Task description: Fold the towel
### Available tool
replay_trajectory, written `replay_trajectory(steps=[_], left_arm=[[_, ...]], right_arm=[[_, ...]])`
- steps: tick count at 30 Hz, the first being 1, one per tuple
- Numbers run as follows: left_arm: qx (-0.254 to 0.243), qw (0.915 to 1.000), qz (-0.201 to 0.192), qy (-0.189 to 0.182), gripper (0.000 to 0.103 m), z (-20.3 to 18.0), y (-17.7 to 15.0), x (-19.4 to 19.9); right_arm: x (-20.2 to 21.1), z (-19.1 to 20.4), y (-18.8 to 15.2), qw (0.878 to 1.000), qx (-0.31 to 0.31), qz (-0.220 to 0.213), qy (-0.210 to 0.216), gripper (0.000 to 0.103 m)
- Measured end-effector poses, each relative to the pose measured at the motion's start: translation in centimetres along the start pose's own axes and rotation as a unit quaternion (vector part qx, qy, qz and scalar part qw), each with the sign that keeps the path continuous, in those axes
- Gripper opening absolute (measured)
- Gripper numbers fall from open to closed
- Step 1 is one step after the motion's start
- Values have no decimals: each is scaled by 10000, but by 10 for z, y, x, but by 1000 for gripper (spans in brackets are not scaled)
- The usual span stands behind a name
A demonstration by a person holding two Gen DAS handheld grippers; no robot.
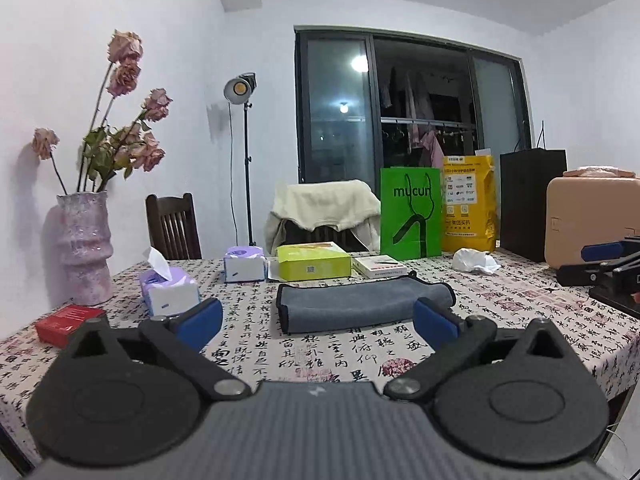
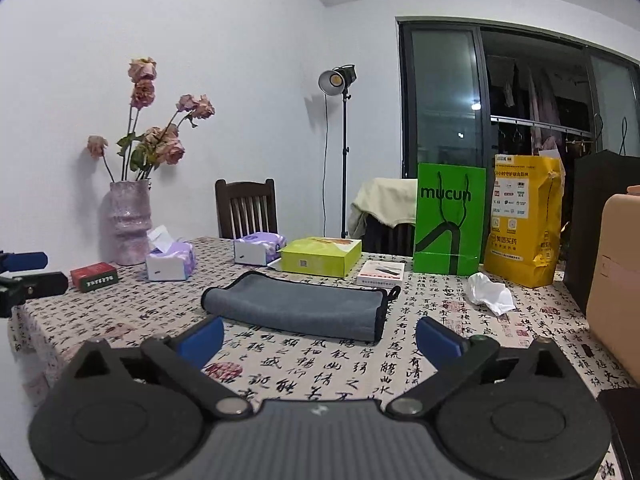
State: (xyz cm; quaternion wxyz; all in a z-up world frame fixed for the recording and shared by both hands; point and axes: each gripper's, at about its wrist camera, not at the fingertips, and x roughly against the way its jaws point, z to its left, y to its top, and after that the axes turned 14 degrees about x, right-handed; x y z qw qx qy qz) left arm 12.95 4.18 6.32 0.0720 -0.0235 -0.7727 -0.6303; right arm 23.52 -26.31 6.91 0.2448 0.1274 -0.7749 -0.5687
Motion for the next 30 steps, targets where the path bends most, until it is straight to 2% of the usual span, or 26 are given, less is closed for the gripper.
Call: replay_trajectory(steps=[13,26,30], left_arm=[[329,9994,85,23,103,10,-24,27],[271,9994,165,-158,103,16,-45,54],[209,9998,-8,-55,103,12,-57,65]], right_arm=[[29,37,-21,9997,233,40,71,103],[49,66,-37,9995,286,51,138,103],[59,72,-43,9998,199,-39,35,103]])
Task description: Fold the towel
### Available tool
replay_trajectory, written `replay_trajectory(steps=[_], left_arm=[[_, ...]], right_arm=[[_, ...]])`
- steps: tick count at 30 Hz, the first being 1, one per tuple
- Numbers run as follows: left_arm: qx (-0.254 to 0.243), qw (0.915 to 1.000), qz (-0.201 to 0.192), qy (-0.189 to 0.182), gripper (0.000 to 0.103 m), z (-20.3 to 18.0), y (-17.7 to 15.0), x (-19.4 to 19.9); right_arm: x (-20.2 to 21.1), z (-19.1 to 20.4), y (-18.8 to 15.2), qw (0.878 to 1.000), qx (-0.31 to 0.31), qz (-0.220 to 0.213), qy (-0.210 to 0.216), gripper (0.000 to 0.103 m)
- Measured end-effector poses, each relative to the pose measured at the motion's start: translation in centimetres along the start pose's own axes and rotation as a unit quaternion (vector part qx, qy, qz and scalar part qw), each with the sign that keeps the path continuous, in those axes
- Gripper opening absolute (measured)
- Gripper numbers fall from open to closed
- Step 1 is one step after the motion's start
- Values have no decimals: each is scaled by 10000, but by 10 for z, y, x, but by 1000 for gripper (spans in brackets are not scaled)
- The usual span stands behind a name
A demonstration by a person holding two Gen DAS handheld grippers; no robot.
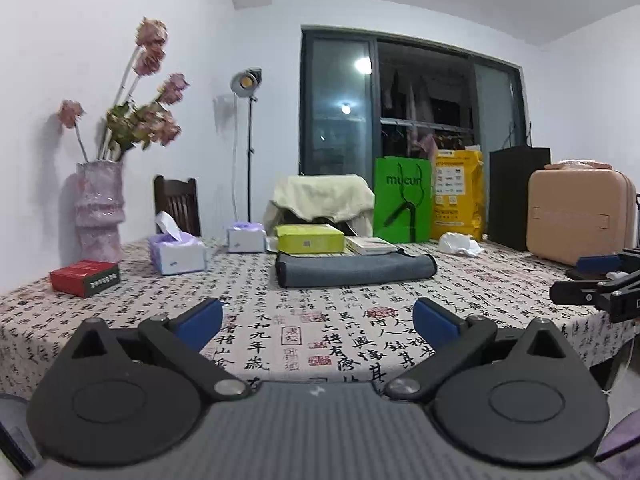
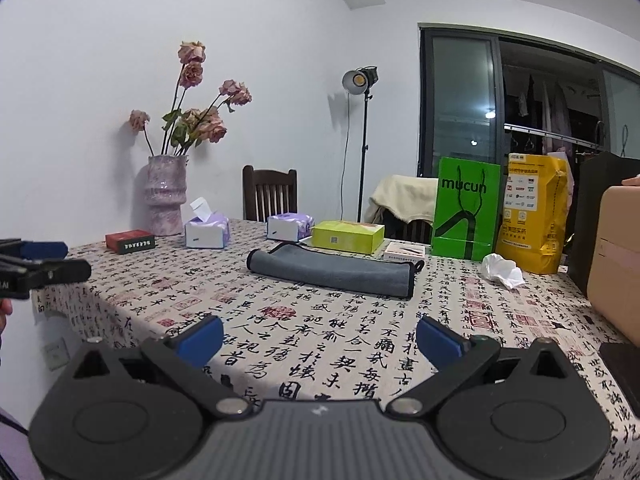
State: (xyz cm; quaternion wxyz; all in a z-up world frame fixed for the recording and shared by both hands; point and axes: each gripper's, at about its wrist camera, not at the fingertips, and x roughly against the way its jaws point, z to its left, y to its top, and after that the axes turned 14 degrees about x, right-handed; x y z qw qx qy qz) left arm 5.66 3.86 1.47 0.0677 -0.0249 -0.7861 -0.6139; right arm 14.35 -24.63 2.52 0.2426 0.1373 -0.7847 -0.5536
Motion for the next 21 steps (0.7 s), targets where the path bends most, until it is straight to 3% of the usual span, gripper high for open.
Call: replay_trajectory(steps=[6,13,21], left_arm=[[1,9996,161,-228,103,-4,-20,16],[69,9991,197,-365,103,-6,-29,25],[-178,9982,146,-561,103,-15,-33,41]], right_arm=[[14,20,-14,9992,65,-60,-392,103],[37,35,-28,9992,-350,-92,-187,103],[48,53,-31,9995,-292,-125,-89,103]])
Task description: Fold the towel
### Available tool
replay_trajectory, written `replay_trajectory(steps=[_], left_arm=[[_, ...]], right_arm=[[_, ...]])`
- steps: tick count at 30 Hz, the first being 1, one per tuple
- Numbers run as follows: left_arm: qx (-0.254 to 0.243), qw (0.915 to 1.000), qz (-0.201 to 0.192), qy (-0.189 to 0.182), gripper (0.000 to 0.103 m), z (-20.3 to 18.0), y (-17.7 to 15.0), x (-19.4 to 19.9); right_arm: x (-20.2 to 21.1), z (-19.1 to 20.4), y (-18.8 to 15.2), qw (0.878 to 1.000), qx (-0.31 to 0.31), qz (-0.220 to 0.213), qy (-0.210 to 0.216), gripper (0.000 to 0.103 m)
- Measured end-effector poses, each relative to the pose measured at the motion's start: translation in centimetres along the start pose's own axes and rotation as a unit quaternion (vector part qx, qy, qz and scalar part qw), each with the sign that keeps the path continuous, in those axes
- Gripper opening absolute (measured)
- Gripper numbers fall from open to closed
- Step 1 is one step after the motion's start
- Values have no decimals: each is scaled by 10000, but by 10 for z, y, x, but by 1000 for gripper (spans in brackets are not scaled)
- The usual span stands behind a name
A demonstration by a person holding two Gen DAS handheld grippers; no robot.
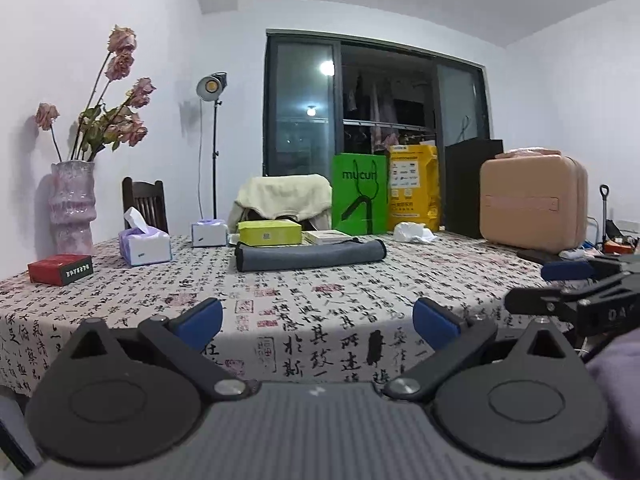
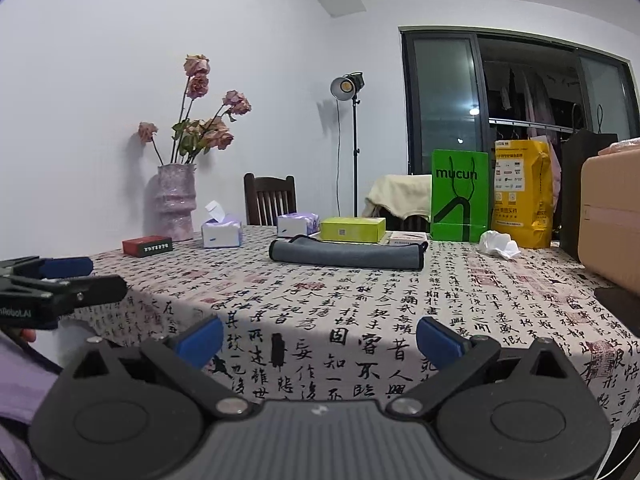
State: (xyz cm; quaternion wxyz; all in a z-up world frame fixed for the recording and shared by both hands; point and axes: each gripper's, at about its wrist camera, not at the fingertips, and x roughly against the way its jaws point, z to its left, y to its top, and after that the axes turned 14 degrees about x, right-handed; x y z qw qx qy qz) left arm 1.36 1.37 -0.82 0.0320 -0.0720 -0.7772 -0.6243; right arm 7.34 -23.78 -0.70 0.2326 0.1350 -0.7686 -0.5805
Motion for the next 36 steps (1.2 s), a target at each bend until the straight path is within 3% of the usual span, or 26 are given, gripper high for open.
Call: replay_trajectory(steps=[36], left_arm=[[90,10000,35,-1,103,1,-3,3]], right_arm=[[2,12,3,9997,181,62,177,103]])
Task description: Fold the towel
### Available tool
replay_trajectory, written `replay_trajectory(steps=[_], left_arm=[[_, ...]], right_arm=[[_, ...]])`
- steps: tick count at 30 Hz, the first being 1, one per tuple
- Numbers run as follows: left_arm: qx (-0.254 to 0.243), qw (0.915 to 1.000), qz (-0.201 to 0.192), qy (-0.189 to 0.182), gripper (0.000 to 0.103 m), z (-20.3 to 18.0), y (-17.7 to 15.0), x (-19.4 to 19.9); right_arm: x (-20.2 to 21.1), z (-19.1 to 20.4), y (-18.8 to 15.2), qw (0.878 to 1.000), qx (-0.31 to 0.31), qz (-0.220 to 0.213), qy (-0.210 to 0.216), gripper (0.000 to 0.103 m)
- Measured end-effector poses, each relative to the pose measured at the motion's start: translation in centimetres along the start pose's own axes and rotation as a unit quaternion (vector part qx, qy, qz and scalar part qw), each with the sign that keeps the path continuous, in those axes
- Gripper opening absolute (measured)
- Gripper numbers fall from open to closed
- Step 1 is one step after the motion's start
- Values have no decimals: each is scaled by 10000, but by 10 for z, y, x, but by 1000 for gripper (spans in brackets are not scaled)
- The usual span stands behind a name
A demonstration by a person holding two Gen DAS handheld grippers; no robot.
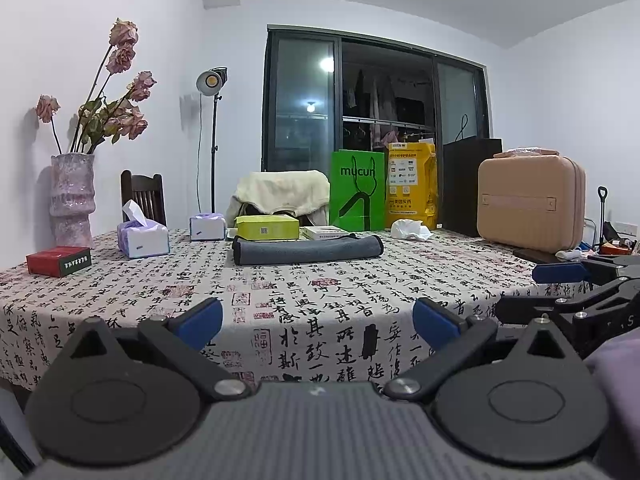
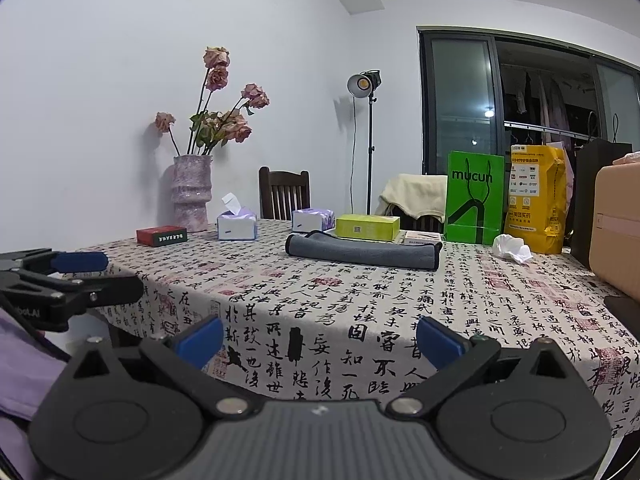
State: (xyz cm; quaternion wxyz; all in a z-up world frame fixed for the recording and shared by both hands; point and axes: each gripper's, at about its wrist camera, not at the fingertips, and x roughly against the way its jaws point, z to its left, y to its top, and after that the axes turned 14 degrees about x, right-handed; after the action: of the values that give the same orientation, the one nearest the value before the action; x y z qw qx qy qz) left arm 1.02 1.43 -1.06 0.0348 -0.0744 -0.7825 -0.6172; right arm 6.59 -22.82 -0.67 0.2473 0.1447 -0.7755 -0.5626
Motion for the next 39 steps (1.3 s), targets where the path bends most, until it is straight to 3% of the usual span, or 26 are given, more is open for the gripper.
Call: replay_trajectory(steps=[39], left_arm=[[-61,10000,-59,0,103,-1,4,0]], right_arm=[[-1,0,-1,10000,38,14,-31,103]])
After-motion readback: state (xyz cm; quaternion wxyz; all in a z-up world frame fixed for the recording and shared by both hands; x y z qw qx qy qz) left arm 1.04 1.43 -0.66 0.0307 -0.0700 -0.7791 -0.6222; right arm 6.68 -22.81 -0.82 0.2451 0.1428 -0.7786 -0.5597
